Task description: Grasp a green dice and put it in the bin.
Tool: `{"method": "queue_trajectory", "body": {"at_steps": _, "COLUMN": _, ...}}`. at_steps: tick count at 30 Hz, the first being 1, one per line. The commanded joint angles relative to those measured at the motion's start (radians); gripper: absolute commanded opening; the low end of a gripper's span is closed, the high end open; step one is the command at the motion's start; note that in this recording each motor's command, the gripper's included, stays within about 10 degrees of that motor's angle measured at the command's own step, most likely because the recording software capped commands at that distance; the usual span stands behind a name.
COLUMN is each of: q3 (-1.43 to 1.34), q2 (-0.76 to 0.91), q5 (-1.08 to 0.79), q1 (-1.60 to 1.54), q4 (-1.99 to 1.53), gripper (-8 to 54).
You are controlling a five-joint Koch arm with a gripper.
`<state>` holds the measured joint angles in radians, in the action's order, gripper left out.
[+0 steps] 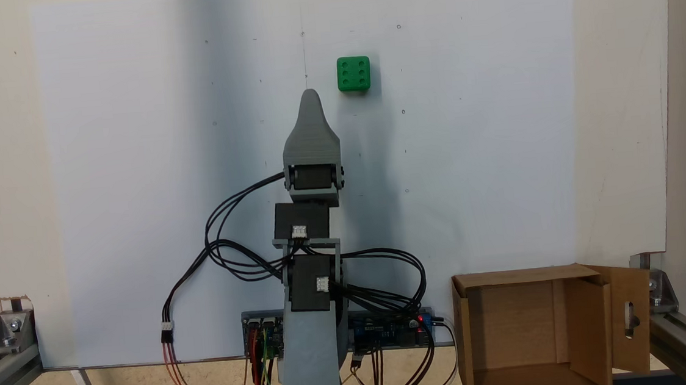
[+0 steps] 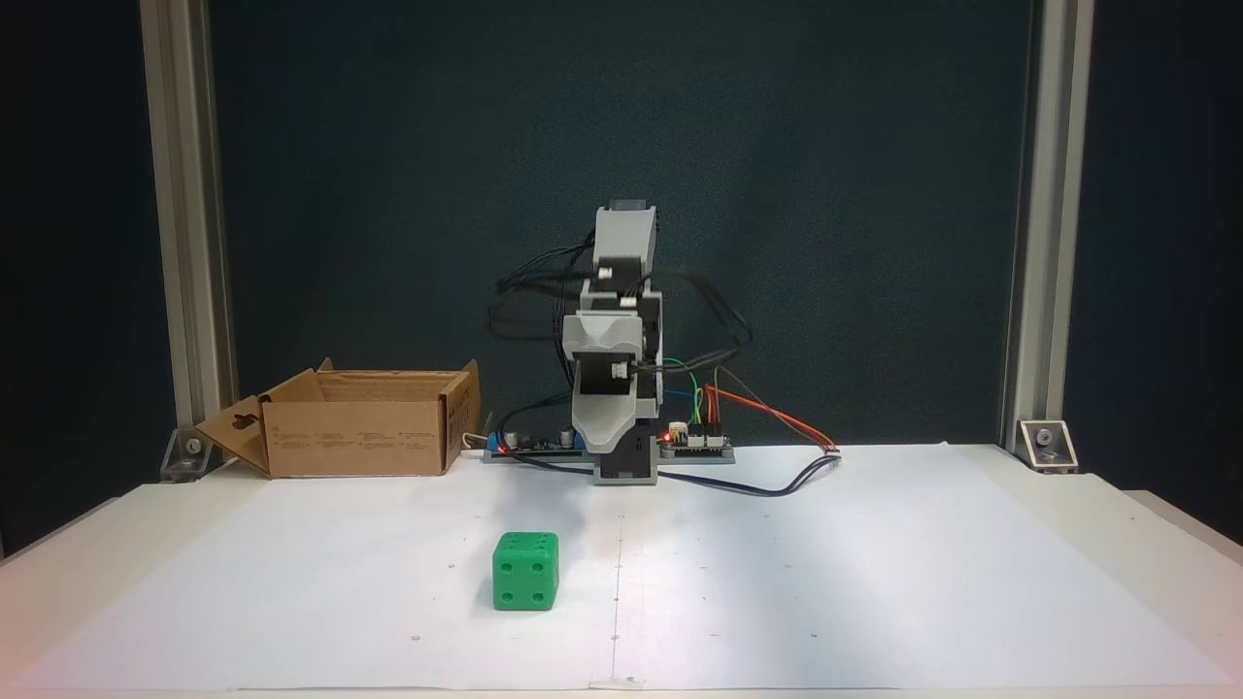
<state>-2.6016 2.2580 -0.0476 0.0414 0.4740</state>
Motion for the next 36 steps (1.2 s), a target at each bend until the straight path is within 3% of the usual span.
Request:
{"method": "queue_trajectory", "body": {"at_steps": 1, "q3": 0.15, "q2": 0.109, "q5": 0.005, "q1": -0.008, "q4": -0.161, "gripper": 43.6}}
{"method": "queue_trajectory", "body": {"at_steps": 8, "q3": 0.382, "q2": 0.061, "q5": 0.04, "q1": -0.008, "q4": -0.616, "gripper": 43.1}}
{"method": "queue_trajectory", "body": {"at_steps": 18, "q3": 0.746, "q2": -0.273, "q5": 0.041, "q1": 0.008, "q4": -1.264, "gripper": 43.2}}
{"method": "queue_trajectory", "body": {"at_steps": 27, "q3": 1.085, "q2": -0.594, "q5": 0.026, "q1": 0.129, "q4": -1.401, "gripper": 43.3}}
{"method": "queue_trajectory", "body": {"at_steps": 36, "q3": 1.335, "q2": -0.785, "q5": -0.037, "q1": 0.137, "q4": -1.539, "gripper": 43.7}}
